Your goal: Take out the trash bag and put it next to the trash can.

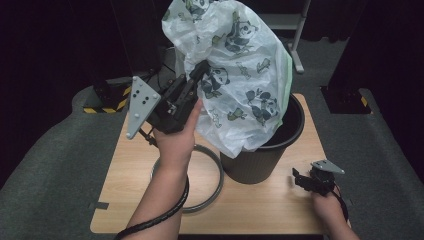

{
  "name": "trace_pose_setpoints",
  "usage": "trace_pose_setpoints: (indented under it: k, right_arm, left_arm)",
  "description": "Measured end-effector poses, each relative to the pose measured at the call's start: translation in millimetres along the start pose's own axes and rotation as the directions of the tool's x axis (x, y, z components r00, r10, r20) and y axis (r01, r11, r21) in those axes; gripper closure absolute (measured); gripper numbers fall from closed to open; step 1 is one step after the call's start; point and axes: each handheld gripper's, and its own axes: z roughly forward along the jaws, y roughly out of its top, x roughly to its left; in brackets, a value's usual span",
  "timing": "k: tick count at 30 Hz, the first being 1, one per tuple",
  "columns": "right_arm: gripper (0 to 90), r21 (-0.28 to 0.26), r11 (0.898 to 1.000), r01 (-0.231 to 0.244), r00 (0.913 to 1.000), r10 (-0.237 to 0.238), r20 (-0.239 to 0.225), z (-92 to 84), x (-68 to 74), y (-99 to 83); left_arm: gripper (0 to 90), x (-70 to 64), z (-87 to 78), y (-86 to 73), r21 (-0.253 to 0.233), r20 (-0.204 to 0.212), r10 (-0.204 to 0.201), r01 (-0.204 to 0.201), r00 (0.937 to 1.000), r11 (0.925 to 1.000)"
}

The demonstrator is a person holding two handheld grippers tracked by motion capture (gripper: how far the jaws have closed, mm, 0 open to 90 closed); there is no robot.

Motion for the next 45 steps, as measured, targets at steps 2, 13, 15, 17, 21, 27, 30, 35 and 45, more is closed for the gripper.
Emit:
trace_pose_setpoints:
  k: [2,13,15,17,21,27,30,35,45]
  right_arm:
    - [19.7,0.000,1.000,0.002,1.0000,-0.002,-0.006,0.1,0.1,-0.1]
    - [19.5,0.032,0.999,0.007,1.0000,-0.007,0.000,4.8,3.5,-1.2]
    - [19.4,0.031,0.999,0.010,0.9999,-0.010,-0.002,5.2,3.4,-1.2]
    - [19.5,0.045,0.999,0.007,1.0000,-0.007,-0.007,6.4,3.6,-0.7]
    - [19.6,0.054,0.998,0.012,0.9999,-0.011,-0.011,7.4,3.4,-0.2]
    - [19.7,0.070,0.997,0.028,0.9995,-0.026,-0.020,9.3,4.4,0.4]
    - [19.8,0.095,0.995,0.025,0.9990,-0.022,-0.040,10.4,5.4,0.5]
    - [19.7,0.105,0.994,0.024,0.9983,-0.018,-0.055,10.3,6.8,0.2]
    - [19.1,0.104,0.994,0.032,0.9977,-0.026,-0.063,10.2,7.2,0.0]
  left_arm:
    - [89.5,2.9,-5.0,3.4,-0.003,-0.008,0.001,-0.001,1.0000,1.0000]
    - [89.5,21.3,-32.0,16.9,0.008,-0.060,0.029,-0.028,0.9978,0.9996]
    - [89.5,25.5,-37.4,18.2,0.014,-0.071,0.036,-0.035,0.9968,0.9993]
    - [89.5,32.3,-45.8,19.3,0.017,-0.090,0.037,-0.035,0.9953,0.9992]
    - [89.5,38.7,-53.4,19.9,0.023,-0.110,0.042,-0.040,0.9930,0.9990]
    - [89.5,50.7,-66.6,17.3,0.041,-0.143,0.050,-0.044,0.9884,0.9982]
    - [89.5,55.6,-72.5,15.0,0.048,-0.159,0.049,-0.041,0.9861,0.9980]
    - [89.4,63.1,-82.0,12.6,0.062,-0.185,0.055,-0.045,0.9812,0.9971]
    - [89.5,77.4,-99.0,2.6,0.107,-0.227,0.079,-0.056,0.9707,0.9926]
